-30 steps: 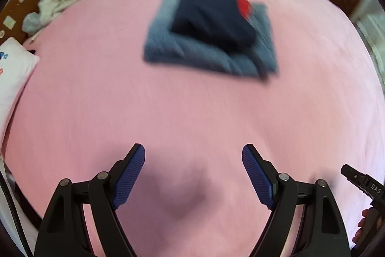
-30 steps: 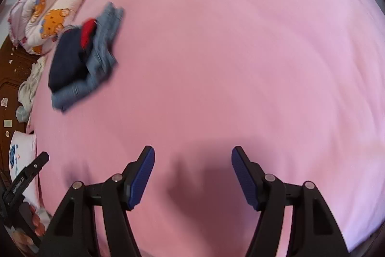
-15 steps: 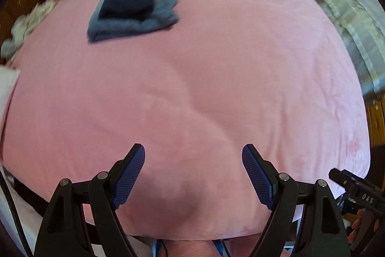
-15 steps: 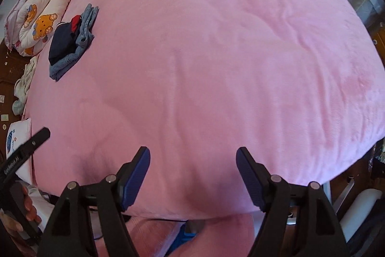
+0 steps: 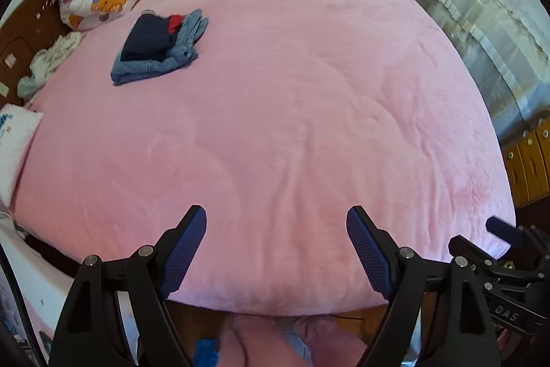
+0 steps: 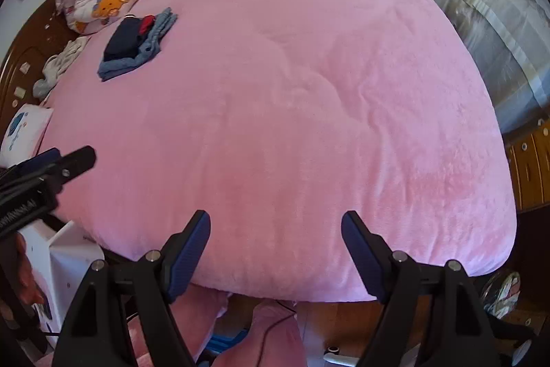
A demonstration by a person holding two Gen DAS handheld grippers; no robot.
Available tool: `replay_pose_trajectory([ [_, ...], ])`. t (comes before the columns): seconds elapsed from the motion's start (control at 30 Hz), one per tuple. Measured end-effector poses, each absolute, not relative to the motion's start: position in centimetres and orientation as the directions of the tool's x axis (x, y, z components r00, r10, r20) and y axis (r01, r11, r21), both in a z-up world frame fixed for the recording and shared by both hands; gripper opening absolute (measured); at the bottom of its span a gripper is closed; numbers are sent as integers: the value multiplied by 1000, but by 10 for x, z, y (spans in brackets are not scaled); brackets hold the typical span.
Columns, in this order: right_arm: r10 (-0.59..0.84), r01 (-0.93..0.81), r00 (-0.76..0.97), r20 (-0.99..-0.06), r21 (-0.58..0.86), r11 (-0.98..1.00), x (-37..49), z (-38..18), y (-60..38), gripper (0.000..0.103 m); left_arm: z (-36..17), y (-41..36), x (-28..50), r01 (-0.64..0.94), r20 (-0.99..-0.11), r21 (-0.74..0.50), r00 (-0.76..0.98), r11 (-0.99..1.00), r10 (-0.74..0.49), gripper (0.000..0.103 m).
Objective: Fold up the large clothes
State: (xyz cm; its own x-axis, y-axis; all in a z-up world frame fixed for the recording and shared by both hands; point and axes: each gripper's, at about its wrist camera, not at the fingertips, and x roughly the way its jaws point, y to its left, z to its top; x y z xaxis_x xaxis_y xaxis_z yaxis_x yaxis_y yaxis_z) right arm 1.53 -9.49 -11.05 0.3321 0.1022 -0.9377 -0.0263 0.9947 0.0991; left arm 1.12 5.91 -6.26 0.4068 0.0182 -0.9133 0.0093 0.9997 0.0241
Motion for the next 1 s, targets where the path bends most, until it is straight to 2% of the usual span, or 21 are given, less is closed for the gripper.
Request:
replay_pose_trajectory([
  [0.3, 179, -64, 364, -914, 167, 984, -12, -61, -117, 79, -14, 9, -20, 30, -882, 20, 472, 999, 3, 83],
  [0.4, 155, -66, 402, -902, 140, 988, -21, -48, -125, 79, -2, -2, -31, 33, -870, 11, 492, 999, -7, 89],
  [0.73, 122, 23, 440, -890, 147, 989, -25, -40, -147, 79, -6, -13, -34, 62, -885, 53, 466, 997, 18, 90],
  [0.83, 90, 18, 437, -895, 109, 994, -22, -35, -147, 79, -4, -4, -29, 15, -887, 8, 463, 1000, 0, 90],
  [0.87, 76, 2, 448, -891, 86, 996, -23, -32, -145, 79, -2, 0, -29, -5, -883, -7, 470, 1000, -4, 92],
  [0.93, 60, -15, 464, -884, 60, 998, -23, -29, -143, 79, 0, 4, -27, -32, -875, -22, 485, 999, -3, 102],
  [1.0, 56, -15, 468, -882, 56, 998, -20, -27, -144, 79, 0, 5, -26, -35, -873, -30, 488, 999, -9, 102],
])
